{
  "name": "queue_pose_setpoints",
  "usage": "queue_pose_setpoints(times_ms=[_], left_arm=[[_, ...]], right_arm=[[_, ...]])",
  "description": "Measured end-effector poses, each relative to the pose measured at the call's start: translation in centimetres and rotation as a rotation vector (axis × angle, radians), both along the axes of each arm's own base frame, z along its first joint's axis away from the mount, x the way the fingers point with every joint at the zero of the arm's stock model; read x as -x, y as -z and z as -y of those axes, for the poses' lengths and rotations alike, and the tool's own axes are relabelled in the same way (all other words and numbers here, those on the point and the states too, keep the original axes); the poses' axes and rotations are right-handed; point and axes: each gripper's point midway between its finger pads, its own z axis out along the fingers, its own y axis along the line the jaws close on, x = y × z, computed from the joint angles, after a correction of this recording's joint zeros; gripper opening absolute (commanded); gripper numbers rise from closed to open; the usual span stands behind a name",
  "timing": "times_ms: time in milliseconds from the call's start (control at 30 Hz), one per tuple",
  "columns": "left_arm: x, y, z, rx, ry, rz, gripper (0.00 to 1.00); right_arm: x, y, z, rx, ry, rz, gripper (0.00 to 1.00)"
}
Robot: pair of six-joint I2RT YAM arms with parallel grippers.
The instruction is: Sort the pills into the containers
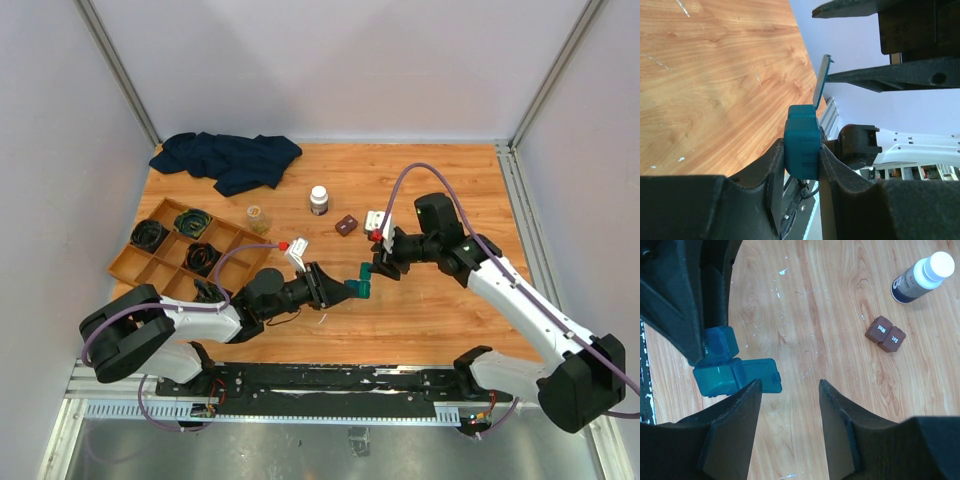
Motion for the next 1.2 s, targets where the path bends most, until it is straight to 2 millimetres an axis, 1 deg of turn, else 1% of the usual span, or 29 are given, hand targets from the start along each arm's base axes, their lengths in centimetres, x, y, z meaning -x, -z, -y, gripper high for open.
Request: queue_pose_setpoints(times_ms=[133, 267, 367, 433, 533, 600, 700, 767, 900, 1100, 1200], left_arm=[[0.2, 0.1, 0.0, -0.007, 0.013, 0.011, 0.00], [0.3, 0.3, 0.0, -0.015, 0.019, 0.018, 0.00], [0.5, 1.0, -0.4, -0.024, 0.015, 0.012, 0.00], [0.6, 1.8, -0.7, -0.036, 0.010, 0.002, 0.00], [0.6, 3.5, -0.9, -0.060, 0.000, -0.026, 0.00], [0.6, 4.5, -1.0, -0.071, -0.001, -0.045, 0.00], [0.6, 5.8, -0.8, -0.078, 0.000, -0.073, 0.00], [0.6, 6.3, -0.7, -0.077, 0.004, -0.086, 0.00], [0.5, 7.4, -0.5, -0.076, -0.001, -0.114, 0.00], [0.0, 8.9, -0.4, -0.072, -0.037, -0.167, 0.02], [-0.4, 9.7, -0.4, -0.064, -0.056, -0.192, 0.09]], right_arm=[[-0.5, 0.4, -0.3, -0.008, 0.019, -0.019, 0.47], [-0.5, 1.7, -0.5, -0.003, 0.026, -0.058, 0.47], [-0.7, 2.8, -0.6, 0.014, 0.029, -0.092, 0.51], [-0.6, 3.5, -0.5, 0.026, 0.028, -0.124, 0.60], [-0.2, 3.1, -0.3, 0.003, 0.019, -0.157, 0.71], [0.0, 2.1, -0.1, -0.032, 0.005, -0.162, 0.74], [0.5, 0.7, 0.2, -0.081, -0.023, -0.143, 0.75], [0.8, 0.2, 0.2, -0.095, -0.040, -0.137, 0.75], [1.3, 0.6, 0.2, -0.094, -0.066, -0.158, 0.75], [1.4, 0.9, 0.3, -0.083, -0.079, -0.157, 0.75], [1.4, 1.0, 0.3, -0.079, -0.082, -0.156, 0.76]])
